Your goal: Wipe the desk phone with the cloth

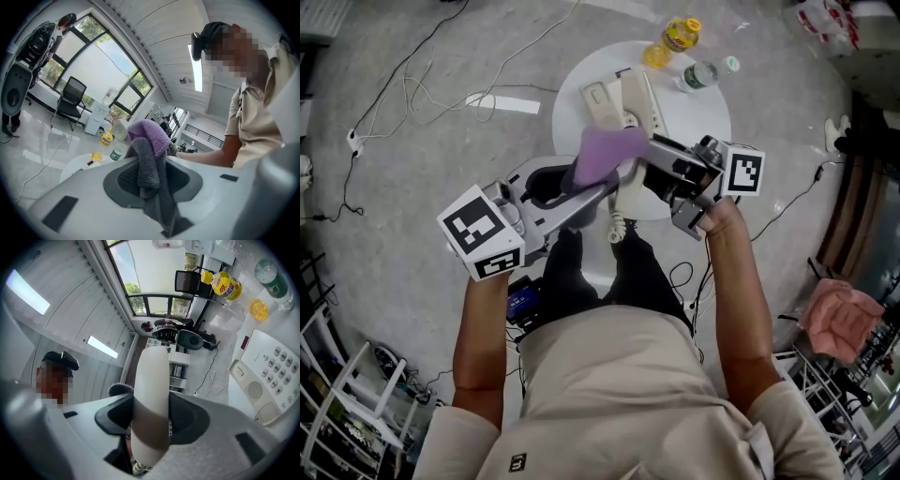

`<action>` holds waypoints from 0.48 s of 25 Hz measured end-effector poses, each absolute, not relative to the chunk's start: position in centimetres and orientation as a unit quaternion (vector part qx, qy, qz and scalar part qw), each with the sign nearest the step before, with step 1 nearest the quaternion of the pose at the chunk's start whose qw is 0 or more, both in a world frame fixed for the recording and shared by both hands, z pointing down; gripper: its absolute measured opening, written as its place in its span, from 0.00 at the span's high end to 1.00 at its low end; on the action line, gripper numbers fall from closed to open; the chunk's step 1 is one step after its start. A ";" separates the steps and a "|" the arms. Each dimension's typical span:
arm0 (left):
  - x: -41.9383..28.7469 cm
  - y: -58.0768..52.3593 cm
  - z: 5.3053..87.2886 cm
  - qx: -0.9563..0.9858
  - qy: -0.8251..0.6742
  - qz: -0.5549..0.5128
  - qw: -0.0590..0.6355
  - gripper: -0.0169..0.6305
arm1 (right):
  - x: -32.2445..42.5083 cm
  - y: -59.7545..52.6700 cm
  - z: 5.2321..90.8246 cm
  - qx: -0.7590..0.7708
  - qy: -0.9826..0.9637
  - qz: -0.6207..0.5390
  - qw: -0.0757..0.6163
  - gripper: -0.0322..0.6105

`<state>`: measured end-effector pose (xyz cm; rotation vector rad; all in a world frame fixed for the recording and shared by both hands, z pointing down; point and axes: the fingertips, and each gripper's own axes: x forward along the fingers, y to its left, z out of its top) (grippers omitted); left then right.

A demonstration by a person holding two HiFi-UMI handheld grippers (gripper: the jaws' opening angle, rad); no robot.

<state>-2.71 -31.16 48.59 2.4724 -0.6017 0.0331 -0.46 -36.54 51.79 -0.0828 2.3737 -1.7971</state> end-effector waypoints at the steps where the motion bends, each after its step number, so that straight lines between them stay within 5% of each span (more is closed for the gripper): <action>1: -2.8 -31.0 48.4 0.929 -0.227 0.014 0.292 0.83 | -0.4 -36.6 51.7 -0.031 0.797 -0.599 0.078 0.63; 12: -6.6 -30.1 45.1 0.922 -0.291 0.020 0.255 0.83 | 0.1 -36.8 52.4 -0.090 0.827 -0.555 -0.011 0.63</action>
